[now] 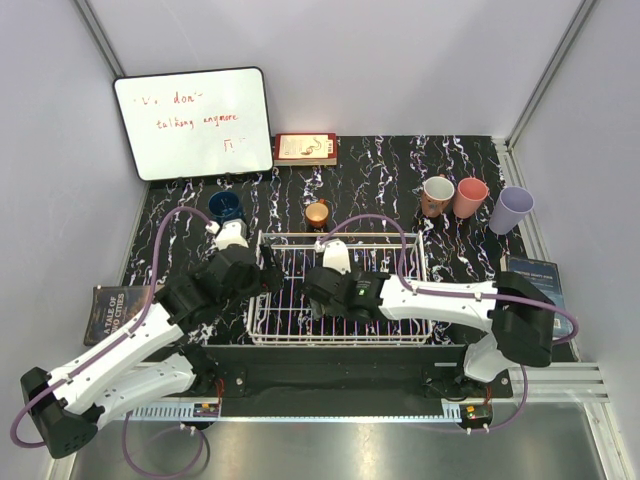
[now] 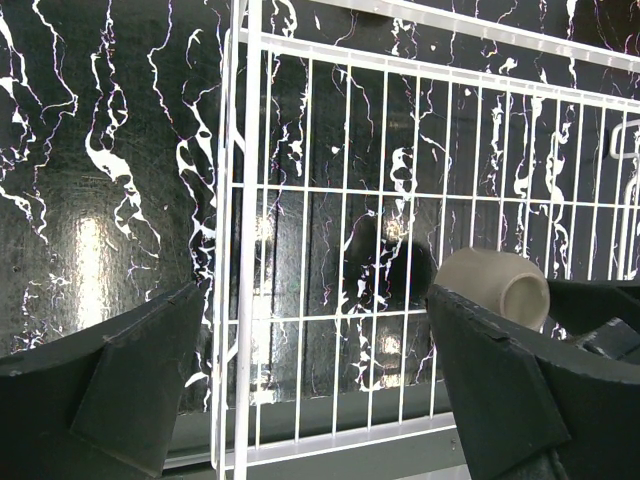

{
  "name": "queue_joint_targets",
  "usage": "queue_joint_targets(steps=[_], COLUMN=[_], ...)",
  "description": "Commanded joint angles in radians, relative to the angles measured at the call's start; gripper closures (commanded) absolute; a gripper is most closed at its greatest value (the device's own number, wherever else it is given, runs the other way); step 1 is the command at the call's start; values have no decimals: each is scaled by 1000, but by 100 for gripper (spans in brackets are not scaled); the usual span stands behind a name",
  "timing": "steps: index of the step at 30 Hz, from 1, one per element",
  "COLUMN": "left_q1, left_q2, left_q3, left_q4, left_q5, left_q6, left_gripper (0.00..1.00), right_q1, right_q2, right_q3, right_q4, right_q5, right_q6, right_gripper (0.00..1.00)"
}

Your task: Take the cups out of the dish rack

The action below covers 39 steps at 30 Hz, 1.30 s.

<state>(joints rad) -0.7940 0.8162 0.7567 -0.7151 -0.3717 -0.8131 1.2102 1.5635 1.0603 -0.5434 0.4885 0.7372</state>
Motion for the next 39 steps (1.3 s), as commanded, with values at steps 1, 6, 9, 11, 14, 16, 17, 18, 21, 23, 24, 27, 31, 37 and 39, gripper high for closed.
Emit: queue_joint_targets(steps=[1, 6, 9, 11, 14, 16, 17, 18, 21, 23, 24, 27, 31, 37, 39], left_q1=[-5, -7, -8, -7, -8, -7, -8, -7, -7, -7, -7, -7, -8, -7, -8], left_q2=[-14, -25, -34, -45, -67, -86, -106, -115, -147, -166, -169, -181, -212, -259, -281], left_q3=[1, 1, -2, -8, -25, -45, -51, -57, -80, -100, -106, -134, -200, -252, -247], left_q4=[42, 43, 48, 57, 89, 126, 140, 167, 229, 281, 296, 367, 491, 628, 609], left_q5=[1, 2, 5, 16, 45, 71, 82, 92, 128, 166, 178, 241, 309, 353, 321], left_q6=[-11, -15, -20, -20, -21, -20, -20, -18, -24, -26, -31, -49, -90, -121, -107], left_gripper=[3, 3, 3, 3, 3, 3, 3, 3, 3, 3, 3, 3, 3, 3, 3], right_q1=[-3, -5, -5, -6, -27, -64, -78, -92, -147, -176, -182, -198, -221, -268, -268], right_q2=[-103, -190, -242, -279, -388, -485, -512, -561, -623, -645, -660, -675, -686, -714, -720], right_q3=[32, 52, 29, -2, -107, -198, -253, -276, -351, -397, -413, -456, -531, -648, -642], right_q4=[2, 11, 46, 91, 232, 354, 394, 461, 535, 603, 650, 736, 884, 1091, 1080], right_q5=[70, 111, 108, 98, 38, -46, -98, -123, -208, -263, -277, -332, -401, -476, -482], right_q6=[-28, -53, -50, -48, -32, -9, 2, 20, 51, 65, 73, 96, 149, 249, 237], right_gripper=[100, 100, 100, 100, 100, 100, 100, 100, 100, 100, 100, 100, 100, 100, 100])
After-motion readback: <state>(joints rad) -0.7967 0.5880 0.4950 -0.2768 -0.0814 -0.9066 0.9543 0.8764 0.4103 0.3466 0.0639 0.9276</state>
